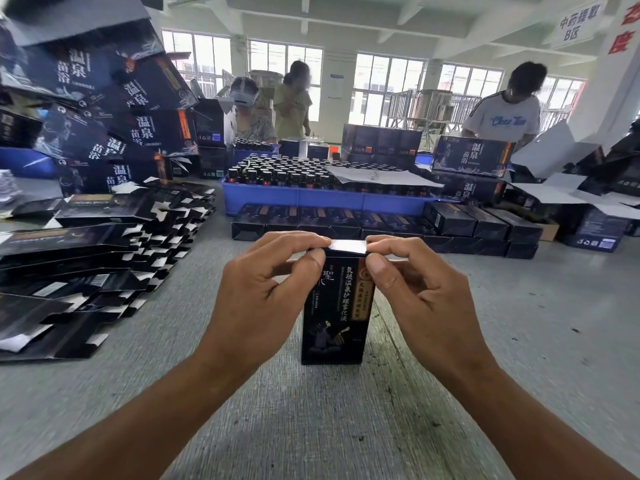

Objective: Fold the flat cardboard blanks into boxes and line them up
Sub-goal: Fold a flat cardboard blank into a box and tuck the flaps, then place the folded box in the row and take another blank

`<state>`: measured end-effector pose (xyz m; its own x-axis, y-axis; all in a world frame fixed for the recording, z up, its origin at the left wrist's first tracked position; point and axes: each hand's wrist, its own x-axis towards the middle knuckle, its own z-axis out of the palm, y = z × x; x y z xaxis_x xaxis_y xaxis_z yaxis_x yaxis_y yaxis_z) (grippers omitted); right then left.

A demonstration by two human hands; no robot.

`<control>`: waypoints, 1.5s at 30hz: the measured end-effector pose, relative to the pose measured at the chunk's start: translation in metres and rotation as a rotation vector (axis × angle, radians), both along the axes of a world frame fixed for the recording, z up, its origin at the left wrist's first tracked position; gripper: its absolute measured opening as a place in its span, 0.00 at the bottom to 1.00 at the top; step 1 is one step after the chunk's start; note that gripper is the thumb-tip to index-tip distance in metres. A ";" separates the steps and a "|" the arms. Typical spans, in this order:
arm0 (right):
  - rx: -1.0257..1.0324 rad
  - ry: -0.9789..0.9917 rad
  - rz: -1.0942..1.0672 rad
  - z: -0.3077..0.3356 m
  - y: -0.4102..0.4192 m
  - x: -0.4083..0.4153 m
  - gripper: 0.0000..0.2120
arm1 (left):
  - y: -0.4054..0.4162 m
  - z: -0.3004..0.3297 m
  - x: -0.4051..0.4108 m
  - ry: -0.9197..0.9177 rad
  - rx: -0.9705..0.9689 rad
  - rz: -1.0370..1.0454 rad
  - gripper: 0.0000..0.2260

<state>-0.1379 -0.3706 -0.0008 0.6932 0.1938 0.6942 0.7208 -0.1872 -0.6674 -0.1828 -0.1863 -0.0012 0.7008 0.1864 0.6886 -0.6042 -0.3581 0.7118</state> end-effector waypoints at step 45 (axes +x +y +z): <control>-0.768 0.117 -0.526 0.003 -0.029 0.136 0.23 | 0.012 -0.038 0.027 0.491 0.555 0.202 0.07</control>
